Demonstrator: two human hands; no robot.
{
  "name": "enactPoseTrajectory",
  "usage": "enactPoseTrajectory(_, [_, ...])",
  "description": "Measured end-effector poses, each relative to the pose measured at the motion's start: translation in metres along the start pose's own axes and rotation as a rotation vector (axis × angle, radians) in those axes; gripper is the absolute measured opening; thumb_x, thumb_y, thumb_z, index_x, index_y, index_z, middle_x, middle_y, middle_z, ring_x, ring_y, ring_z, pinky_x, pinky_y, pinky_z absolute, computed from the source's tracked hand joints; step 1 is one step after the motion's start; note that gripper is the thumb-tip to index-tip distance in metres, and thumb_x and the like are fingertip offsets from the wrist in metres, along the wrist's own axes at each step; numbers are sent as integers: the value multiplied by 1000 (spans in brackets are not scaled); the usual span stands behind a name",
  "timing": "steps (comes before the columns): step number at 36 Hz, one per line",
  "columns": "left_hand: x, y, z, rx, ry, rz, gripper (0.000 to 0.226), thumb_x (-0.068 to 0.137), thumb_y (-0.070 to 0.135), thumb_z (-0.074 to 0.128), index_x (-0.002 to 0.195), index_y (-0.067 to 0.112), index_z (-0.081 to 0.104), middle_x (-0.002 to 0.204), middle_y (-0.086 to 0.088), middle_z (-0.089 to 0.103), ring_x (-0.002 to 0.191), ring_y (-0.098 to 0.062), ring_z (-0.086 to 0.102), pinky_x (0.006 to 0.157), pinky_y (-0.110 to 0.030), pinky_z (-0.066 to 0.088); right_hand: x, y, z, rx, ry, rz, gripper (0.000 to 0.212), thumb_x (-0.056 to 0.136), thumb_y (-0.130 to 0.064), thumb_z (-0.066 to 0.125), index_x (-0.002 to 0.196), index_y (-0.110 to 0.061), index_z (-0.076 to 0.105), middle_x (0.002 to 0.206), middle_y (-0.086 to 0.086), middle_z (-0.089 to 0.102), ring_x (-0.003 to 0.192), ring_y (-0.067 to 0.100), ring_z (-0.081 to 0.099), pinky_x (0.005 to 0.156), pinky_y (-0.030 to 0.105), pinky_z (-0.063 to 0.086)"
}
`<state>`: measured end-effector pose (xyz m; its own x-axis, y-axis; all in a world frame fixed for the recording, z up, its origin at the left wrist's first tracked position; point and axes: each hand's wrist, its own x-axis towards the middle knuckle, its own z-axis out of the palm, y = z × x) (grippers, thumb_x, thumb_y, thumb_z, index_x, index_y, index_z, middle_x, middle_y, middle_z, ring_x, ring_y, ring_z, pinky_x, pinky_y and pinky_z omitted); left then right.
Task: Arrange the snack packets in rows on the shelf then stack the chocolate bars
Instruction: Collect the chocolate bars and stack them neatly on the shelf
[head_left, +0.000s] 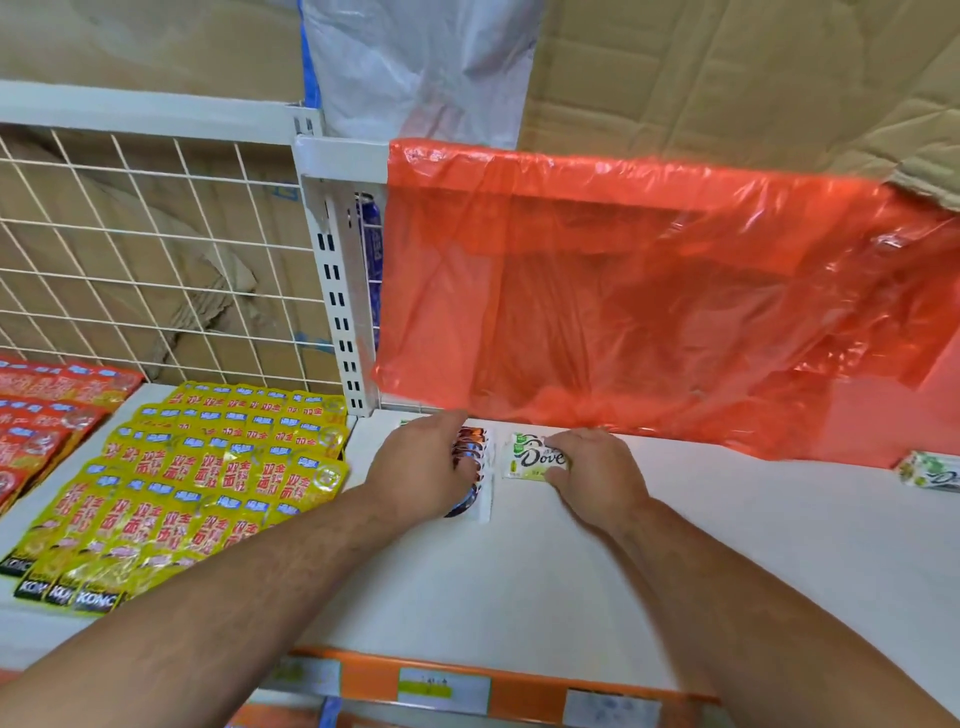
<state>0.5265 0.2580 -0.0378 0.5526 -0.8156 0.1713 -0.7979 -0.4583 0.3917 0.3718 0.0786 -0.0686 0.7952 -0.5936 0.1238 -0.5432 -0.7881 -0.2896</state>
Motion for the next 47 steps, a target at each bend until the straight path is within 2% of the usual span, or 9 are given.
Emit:
enactPoseTrajectory(3, [2, 4, 2, -7, -6, 1, 46, 83, 30, 57, 127, 17, 56, 116, -7, 67, 107, -30, 61, 86, -37, 50, -2, -1, 1, 5, 7, 6, 42, 83, -30, 71, 125, -23, 68, 124, 1, 68, 115, 25, 59, 105, 32, 38])
enactPoseTrajectory(8, [5, 11, 6, 15, -21, 12, 41, 81, 33, 52, 122, 25, 55, 104, 1, 67, 97, -25, 61, 74, -32, 49, -3, 1, 1, 30, 17, 8, 39, 83, -24, 70, 122, -21, 69, 125, -1, 68, 117, 24, 58, 107, 33, 33])
enactPoseTrajectory(13, [6, 23, 12, 66, -3, 71, 45, 82, 39, 48, 124, 24, 55, 105, -2, 67, 98, -27, 62, 82, -36, 51, -8, 5, -3, 23, -7, -23, 50, 87, -31, 66, 135, -19, 61, 135, 1, 62, 126, 23, 52, 114, 32, 28])
enactPoseTrajectory(16, [5, 37, 20, 155, 0, 153, 53, 86, 42, 42, 134, 21, 51, 121, -4, 64, 113, -27, 58, 96, -38, 45, -16, 13, -5, -8, -2, -31, 58, 86, -41, 55, 138, -16, 58, 140, 6, 59, 131, 26, 49, 116, 35, 28])
enactPoseTrajectory(19, [5, 55, 28, 253, -50, 193, 66, 89, 47, 34, 148, 18, 38, 149, -5, 46, 137, -24, 41, 113, -43, 30, -31, 24, -10, -66, 8, -24, 61, 89, -44, 56, 143, -17, 53, 150, 10, 48, 140, 29, 39, 120, 39, 23])
enactPoseTrajectory(21, [5, 68, 34, 308, -79, 219, 70, 89, 49, 29, 152, 18, 32, 156, -6, 36, 143, -24, 32, 117, -45, 23, -44, 32, -16, -98, 19, -11, 62, 91, -46, 57, 146, -19, 48, 155, 9, 40, 144, 29, 33, 121, 41, 21])
enactPoseTrajectory(30, [15, 132, 65, 297, -209, 365, 66, 98, 47, 32, 156, 19, 19, 164, -6, 16, 150, -26, 13, 122, -46, 9, -98, 72, -56, -238, -59, 191, 65, 98, -55, 39, 156, -30, 24, 166, 2, 16, 151, 25, 15, 124, 41, 11])
enactPoseTrajectory(39, [21, 189, 92, 170, -259, 523, 63, 100, 47, 32, 155, 18, 22, 164, -5, 17, 149, -25, 15, 122, -43, 11, -149, 112, -82, -251, -20, 418, 68, 91, -57, 38, 151, -26, 39, 161, 5, 31, 147, 26, 26, 120, 37, 22])
enactPoseTrajectory(47, [25, 234, 115, 131, -305, 631, 63, 100, 48, 31, 155, 19, 22, 163, -4, 19, 148, -24, 19, 122, -41, 14, -182, 148, -94, -193, 4, 562, 61, 98, -50, 46, 153, -27, 35, 162, 1, 26, 148, 21, 21, 118, 34, 23])
